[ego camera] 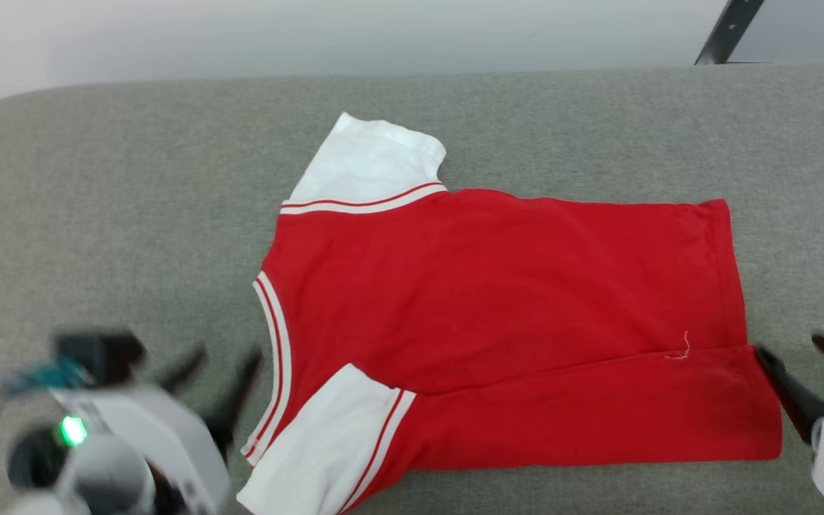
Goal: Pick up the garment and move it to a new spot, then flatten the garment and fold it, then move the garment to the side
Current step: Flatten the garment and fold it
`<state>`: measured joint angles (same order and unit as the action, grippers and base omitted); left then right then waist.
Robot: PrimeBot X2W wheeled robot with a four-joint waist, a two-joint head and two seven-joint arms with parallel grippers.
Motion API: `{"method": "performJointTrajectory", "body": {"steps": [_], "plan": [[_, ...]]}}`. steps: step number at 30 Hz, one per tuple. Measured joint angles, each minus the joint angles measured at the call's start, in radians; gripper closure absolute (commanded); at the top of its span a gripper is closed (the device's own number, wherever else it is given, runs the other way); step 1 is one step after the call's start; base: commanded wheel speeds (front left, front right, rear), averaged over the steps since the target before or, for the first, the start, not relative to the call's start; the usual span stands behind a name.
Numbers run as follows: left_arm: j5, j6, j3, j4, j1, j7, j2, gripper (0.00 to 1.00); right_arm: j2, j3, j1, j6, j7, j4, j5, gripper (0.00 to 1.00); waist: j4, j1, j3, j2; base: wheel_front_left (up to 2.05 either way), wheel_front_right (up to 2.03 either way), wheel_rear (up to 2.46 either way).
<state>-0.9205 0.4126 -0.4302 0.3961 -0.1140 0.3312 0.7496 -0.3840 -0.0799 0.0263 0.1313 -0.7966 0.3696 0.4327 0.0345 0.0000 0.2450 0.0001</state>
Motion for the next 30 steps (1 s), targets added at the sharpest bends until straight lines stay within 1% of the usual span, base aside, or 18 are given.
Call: {"method": "performJointTrajectory", "body": {"steps": [1,4,5,6,7,11,13,17,19,22,25,26,27,28,30], "plan": [[-0.005,-0.005,0.021,0.0,-0.031,-0.007,-0.004,0.0,0.005,0.006,0.014,0.0,0.022,0.004,-0.003,0.0,-0.004,0.0,0.0,0.0,0.0,0.0,0.0],[-0.022,-0.049,0.05,-0.041,-0.141,-0.006,-0.016,0.0,0.023,0.037,0.048,0.0,0.076,0.005,-0.012,0.0,-0.018,0.0,0.005,0.0,0.0,0.0,0.0],[-0.056,-0.061,0.068,-0.069,-0.181,0.0,-0.038,0.0,0.03,0.05,0.056,0.0,0.089,0.002,-0.013,0.0,-0.023,-0.0001,0.007,0.0,0.0,0.0,0.0],[-0.095,-0.081,0.075,-0.1,-0.224,0.017,-0.06,0.0,0.037,0.067,0.065,0.0,0.097,-0.002,-0.013,0.0,-0.029,0.0,0.01,0.0,0.0,0.0,0.0],[-0.11,-0.102,0.073,-0.134,-0.265,0.038,-0.067,0.0,0.041,0.084,0.072,0.0,0.103,-0.004,-0.013,0.0,-0.036,0.0,0.014,0.0,0.0,0.0,0.0],[-0.114,-0.16,0.083,-0.319,-0.483,0.086,-0.065,0.0,0.047,0.141,0.12,0.0,0.128,-0.019,-0.014,0.0,-0.067,0.0,0.036,0.0,0.0,0.0,0.0],[-0.083,-0.187,0.063,-0.415,-0.592,0.106,-0.066,0.0,0.048,0.164,0.144,0.0,0.138,-0.024,-0.013,0.0,-0.084,0.0,0.051,0.0,0.0,0.0,0.0],[-0.006,-0.253,-0.015,-0.623,-0.79,0.176,-0.068,0.0,0.053,0.2,0.189,0.0,0.164,-0.033,-0.012,0.0,-0.119,0.0,0.09,0.0,0.0,0.0,0.0],[0.039,-0.291,-0.063,-0.727,-0.874,0.21,-0.071,0.0,0.054,0.216,0.209,0.0,0.176,-0.041,-0.012,0.0,-0.138,0.0,0.111,0.0,0.0,0.0,0.0],[0.072,-0.349,-0.12,-0.897,-0.966,0.272,-0.088,0.0,0.056,0.244,0.233,0.0,0.19,-0.058,-0.013,0.0,-0.169,0.0,0.138,0.0,0.0,0.0,0.0],[0.075,-0.404,-0.151,-1.042,-1.031,0.325,-0.114,0.0,0.057,0.261,0.253,0.0,0.201,-0.072,-0.013,0.0,-0.199,0.0,0.164,0.0,0.0,0.0,0.0],[0.071,-0.439,-0.16,-1.076,-1.048,0.344,-0.124,0.0,0.056,0.265,0.261,0.0,0.205,-0.074,-0.013,0.0,-0.209,-0.0001,0.172,0.0,0.0,0.0,0.0],[0.062,-0.458,-0.167,-1.111,-1.066,0.366,-0.136,0.0,0.056,0.269,0.269,0.0,0.206,-0.075,-0.013,0.0,-0.219,0.0,0.181,0.0,0.0,0.0,0.0],[0.061,-0.476,-0.177,-1.137,-1.082,0.378,-0.143,0.0,0.055,0.272,0.274,0.0,0.207,-0.075,-0.013,0.0,-0.228,0.0,0.19,0.0,0.0,0.0,0.0],[0.059,-0.491,-0.18,-1.192,-1.116,0.38,-0.154,0.0,0.054,0.28,0.285,0.0,0.209,-0.077,-0.013,0.0,-0.245,0.0,0.208,0.0,0.0,0.0,0.0]]}}
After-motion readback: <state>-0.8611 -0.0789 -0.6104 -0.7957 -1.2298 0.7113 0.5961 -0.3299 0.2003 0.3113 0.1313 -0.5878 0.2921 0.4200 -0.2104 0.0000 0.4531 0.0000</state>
